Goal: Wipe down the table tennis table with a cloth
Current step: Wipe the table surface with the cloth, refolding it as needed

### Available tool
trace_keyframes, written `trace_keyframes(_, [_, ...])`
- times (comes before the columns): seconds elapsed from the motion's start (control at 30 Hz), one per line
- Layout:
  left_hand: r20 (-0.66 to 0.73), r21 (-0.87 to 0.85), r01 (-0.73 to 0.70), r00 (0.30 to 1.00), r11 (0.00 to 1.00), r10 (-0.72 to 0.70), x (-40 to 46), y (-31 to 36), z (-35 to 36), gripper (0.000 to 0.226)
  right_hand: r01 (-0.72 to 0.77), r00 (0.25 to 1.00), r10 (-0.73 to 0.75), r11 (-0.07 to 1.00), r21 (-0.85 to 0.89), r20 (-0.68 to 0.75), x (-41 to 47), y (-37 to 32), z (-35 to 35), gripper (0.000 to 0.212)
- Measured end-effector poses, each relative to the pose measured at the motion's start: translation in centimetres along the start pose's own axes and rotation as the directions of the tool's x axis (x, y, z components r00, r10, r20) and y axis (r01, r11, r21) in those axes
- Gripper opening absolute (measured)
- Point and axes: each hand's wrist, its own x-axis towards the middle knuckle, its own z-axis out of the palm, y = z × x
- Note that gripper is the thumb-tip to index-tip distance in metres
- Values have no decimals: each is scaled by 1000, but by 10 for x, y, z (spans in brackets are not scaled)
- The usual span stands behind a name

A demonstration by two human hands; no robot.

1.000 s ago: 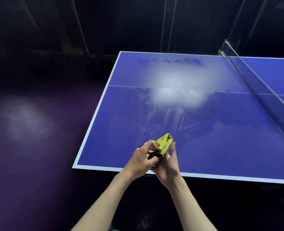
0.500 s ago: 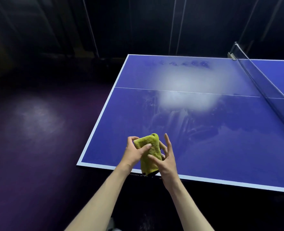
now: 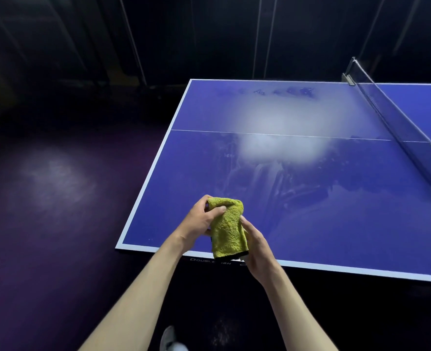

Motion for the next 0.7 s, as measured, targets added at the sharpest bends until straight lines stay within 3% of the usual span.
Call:
trace_keyframes(0.1, [17, 16, 38, 999, 999, -39, 1, 4, -2, 28, 35, 998, -33, 999, -22, 53, 0, 1, 0, 53])
trace_keyframes(0.2, [-50, 49, 57, 997, 997, -54, 4, 5, -2, 20, 66, 997, -68, 994, -92, -24, 1, -1, 3, 41])
trace_keyframes(0.3, [-82, -35, 83, 993, 996, -85, 7, 6, -6, 26, 70, 996, -76, 986, -151, -36, 0, 0, 1, 33])
trace_keyframes(0.43, [-17, -162, 132, 991, 978, -136, 3, 6, -6, 31, 130, 981, -158, 965, -229, -109, -2, -5, 0, 48])
trace_keyframes(0.6, [35, -224, 158, 987, 962, -154, 2, 4, -5, 29, 104, 992, -115, 979, -178, -52, 2, -7, 0, 52])
trace_keyframes(0.7, [102, -150, 170, 982, 974, -156, -1, 5, -2, 18, 57, 998, -56, 995, -87, 9, 5, -5, -2, 56])
